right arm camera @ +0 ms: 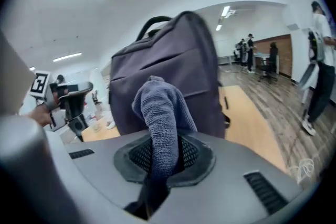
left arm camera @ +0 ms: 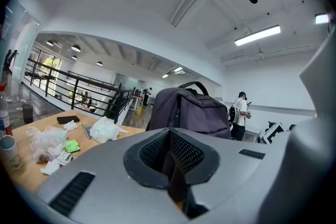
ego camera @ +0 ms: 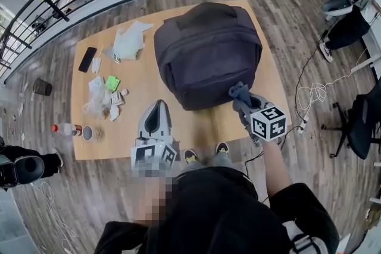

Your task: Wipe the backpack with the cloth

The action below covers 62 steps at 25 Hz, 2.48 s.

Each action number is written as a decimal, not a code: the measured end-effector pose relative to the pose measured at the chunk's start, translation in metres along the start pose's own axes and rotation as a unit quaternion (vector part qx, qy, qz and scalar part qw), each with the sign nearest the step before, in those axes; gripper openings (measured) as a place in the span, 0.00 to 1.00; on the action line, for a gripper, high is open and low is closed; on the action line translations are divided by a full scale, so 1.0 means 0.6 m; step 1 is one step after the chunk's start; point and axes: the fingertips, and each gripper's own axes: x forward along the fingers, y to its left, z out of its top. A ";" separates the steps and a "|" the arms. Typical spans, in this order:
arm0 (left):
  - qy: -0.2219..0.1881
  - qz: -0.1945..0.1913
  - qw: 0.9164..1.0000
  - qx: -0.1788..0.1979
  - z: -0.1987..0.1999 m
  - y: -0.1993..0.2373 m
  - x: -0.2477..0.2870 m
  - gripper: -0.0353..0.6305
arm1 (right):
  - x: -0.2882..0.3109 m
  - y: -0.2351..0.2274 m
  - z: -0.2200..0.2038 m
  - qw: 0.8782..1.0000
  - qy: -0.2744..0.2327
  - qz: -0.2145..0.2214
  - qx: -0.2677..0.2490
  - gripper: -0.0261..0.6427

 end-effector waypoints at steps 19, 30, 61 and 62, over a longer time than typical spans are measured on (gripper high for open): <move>-0.002 -0.012 1.000 -0.004 -0.002 -0.008 0.008 0.08 | 0.051 0.162 0.077 0.990 -0.019 0.020 -0.138 0.10; -0.004 0.046 0.999 -0.010 -0.003 0.071 -0.042 0.08 | 0.131 0.274 0.003 0.986 0.028 0.148 -0.066 0.10; 0.001 0.019 1.000 0.000 -0.009 0.017 -0.023 0.08 | 0.190 0.077 -0.233 0.981 0.191 0.011 -0.026 0.10; 0.000 0.026 1.000 -0.001 -0.007 0.026 -0.029 0.08 | 0.207 0.118 -0.231 0.981 0.190 0.031 -0.022 0.10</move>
